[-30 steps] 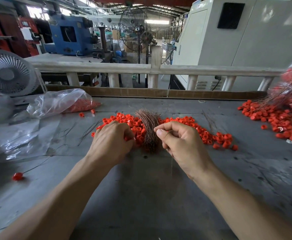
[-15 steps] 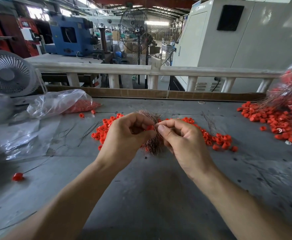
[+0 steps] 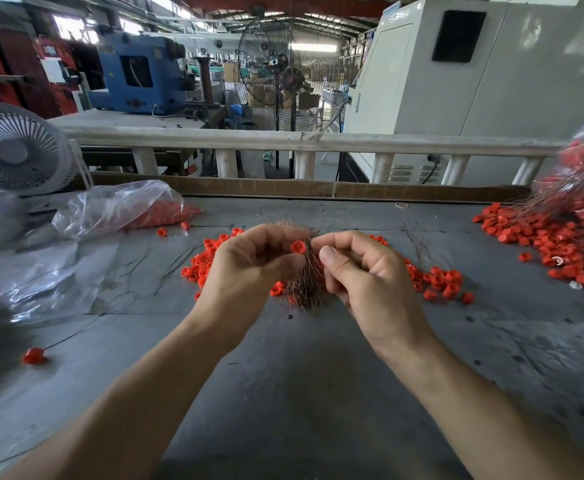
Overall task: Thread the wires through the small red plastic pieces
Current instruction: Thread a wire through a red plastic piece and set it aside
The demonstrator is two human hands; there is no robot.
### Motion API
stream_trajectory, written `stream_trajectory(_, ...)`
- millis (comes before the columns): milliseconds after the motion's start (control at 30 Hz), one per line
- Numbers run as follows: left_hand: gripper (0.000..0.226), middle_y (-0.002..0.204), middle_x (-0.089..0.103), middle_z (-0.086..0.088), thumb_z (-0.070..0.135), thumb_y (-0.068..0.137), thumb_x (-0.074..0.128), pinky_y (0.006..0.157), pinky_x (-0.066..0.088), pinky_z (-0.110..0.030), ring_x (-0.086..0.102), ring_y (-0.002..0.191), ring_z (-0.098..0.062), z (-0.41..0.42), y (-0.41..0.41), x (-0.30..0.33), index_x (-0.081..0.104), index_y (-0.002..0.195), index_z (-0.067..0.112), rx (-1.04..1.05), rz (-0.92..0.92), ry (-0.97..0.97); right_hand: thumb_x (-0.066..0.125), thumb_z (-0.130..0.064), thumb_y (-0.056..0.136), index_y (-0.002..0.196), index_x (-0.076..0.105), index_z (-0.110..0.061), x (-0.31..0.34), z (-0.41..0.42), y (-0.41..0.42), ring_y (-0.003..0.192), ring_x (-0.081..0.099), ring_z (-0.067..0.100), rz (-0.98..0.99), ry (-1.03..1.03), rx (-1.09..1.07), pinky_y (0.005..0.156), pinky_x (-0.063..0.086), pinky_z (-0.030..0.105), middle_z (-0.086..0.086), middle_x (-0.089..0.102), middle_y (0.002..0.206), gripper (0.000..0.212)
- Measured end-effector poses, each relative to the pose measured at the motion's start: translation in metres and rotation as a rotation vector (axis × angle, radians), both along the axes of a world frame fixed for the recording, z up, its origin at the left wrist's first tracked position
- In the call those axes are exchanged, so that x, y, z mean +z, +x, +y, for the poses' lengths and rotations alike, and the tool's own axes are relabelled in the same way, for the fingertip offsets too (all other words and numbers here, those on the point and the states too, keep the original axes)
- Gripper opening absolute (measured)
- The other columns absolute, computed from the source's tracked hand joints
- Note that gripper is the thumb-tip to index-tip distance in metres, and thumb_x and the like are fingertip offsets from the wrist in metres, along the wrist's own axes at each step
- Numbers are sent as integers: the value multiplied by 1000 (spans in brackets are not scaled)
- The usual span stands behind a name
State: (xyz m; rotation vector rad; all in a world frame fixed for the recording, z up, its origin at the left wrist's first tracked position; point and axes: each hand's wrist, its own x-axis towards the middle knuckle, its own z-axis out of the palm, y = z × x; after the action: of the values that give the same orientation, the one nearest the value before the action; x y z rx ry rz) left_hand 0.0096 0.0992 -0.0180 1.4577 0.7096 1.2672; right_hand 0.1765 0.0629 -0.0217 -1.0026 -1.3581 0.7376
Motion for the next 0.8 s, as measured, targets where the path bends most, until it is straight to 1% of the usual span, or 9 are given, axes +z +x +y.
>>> stream_trajectory(133,26,94,73,-6,3,80,74,79,55,-29,67,84,-18,-1,1,0,72,106,9,5,-1,-4,65,-17,94,93,73,-18,0,-1,0,55,52,6,18,14,9,53,41,14,-7,57,58,8)
stream_trajectory(200,24,92,73,-6,-3,85,71,77,56,-28,67,84,-18,-1,1,0,73,105,10,-19,-7,1,69,-19,91,89,74,-21,0,-2,-1,57,54,3,-2,34,-9,56,44,14,-11,61,59,6)
stream_trajectory(267,25,91,72,-5,-5,88,68,77,58,-26,67,82,-16,-2,1,0,75,104,13,-45,-14,2,71,-21,90,86,74,-24,0,-2,-2,59,57,0,-35,63,-33,59,45,13,-15,64,63,5)
stream_trajectory(367,25,94,69,-13,4,85,70,80,59,-28,66,83,-19,-2,1,1,79,104,18,-88,-37,-14,72,-22,90,86,74,-26,-1,-1,-2,60,59,0,-49,85,-37,60,45,11,-16,66,65,6)
stream_trajectory(467,29,101,68,-19,11,80,73,83,59,-29,68,91,-25,-2,2,1,80,106,19,-122,-54,-37,71,-23,90,86,74,-28,-2,0,-2,60,59,0,-59,88,-34,60,44,10,-17,66,65,7)
stream_trajectory(533,29,99,69,-18,12,80,74,82,59,-28,68,88,-22,-1,1,-1,80,106,21,-113,-34,-26,70,-23,90,85,74,-28,-2,0,-3,59,59,0,-59,96,-34,59,43,9,-18,64,63,8)
stream_trajectory(633,29,94,63,-18,14,82,72,79,56,-24,65,80,-16,0,0,-2,80,109,22,-106,-25,-19,69,-21,92,87,73,-25,0,0,-2,60,59,1,-56,120,-52,60,43,10,-19,63,63,8)
stream_trajectory(733,30,97,64,-19,15,85,69,80,56,-24,65,81,-15,0,-1,-2,79,112,24,-117,-9,-29,70,-17,93,87,73,-25,0,1,-1,60,59,2,-66,124,-69,61,44,11,-17,64,64,10)
stream_trajectory(800,31,94,65,-17,14,85,68,80,56,-25,64,81,-15,-1,0,-2,79,113,23,-136,-7,-25,71,-15,93,87,73,-25,0,1,-1,60,58,1,-74,113,-65,60,45,12,-16,64,64,12)
